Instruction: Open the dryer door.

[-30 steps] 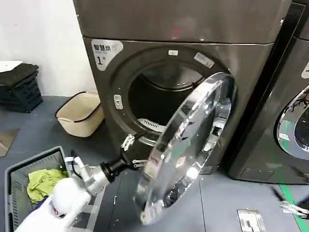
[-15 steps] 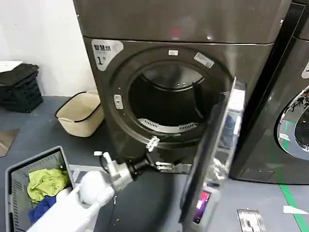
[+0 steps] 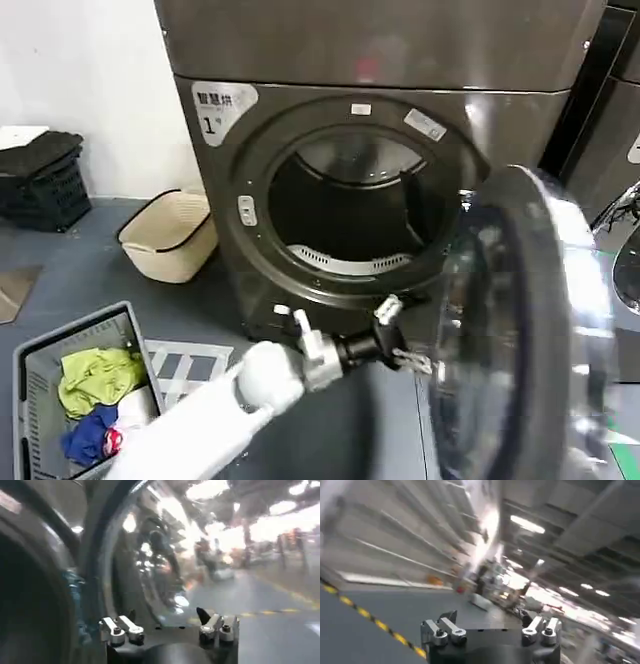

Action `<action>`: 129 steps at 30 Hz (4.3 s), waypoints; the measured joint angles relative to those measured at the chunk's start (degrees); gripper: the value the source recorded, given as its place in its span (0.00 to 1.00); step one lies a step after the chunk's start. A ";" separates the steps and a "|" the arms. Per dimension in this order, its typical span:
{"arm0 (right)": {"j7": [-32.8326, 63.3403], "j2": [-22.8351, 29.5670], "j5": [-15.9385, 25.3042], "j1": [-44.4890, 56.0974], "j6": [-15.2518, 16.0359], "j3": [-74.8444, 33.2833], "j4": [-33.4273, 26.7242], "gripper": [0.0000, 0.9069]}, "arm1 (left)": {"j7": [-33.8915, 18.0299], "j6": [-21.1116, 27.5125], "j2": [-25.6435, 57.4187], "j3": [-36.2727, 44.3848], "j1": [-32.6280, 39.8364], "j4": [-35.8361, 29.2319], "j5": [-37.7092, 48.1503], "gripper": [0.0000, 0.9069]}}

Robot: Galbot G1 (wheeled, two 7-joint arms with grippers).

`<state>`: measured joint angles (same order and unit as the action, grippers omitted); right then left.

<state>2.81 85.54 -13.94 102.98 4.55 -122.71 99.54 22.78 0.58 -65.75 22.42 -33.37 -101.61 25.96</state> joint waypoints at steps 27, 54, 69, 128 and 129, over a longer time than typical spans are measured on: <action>2.74 0.27 3.80 0.07 -1.22 -8.11 -2.55 1.00 | 0.26 0.31 -18.67 12.96 16.45 19.68 0.38 1.00; 5.54 -3.10 5.34 -0.16 -2.84 -8.71 -8.09 1.00 | 0.08 3.57 -15.57 12.50 14.14 15.23 -1.37 1.00; 5.05 -6.89 4.85 -2.68 -1.75 -4.82 -7.87 1.00 | -0.17 3.28 6.17 7.76 4.24 -6.54 -1.39 1.00; 2.57 -13.19 -1.05 -11.50 -9.14 12.88 -11.57 1.00 | -16.77 -47.91 64.21 -37.96 -25.94 5.63 -103.92 1.00; 2.59 -13.19 -0.98 -11.52 -9.77 12.94 -11.80 1.00 | -17.33 -47.88 64.10 -37.96 -25.93 5.85 -105.31 1.00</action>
<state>5.40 72.35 -14.91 91.47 -5.22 -109.76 87.74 5.44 -47.30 -1.65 -15.54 -59.30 -95.75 -79.34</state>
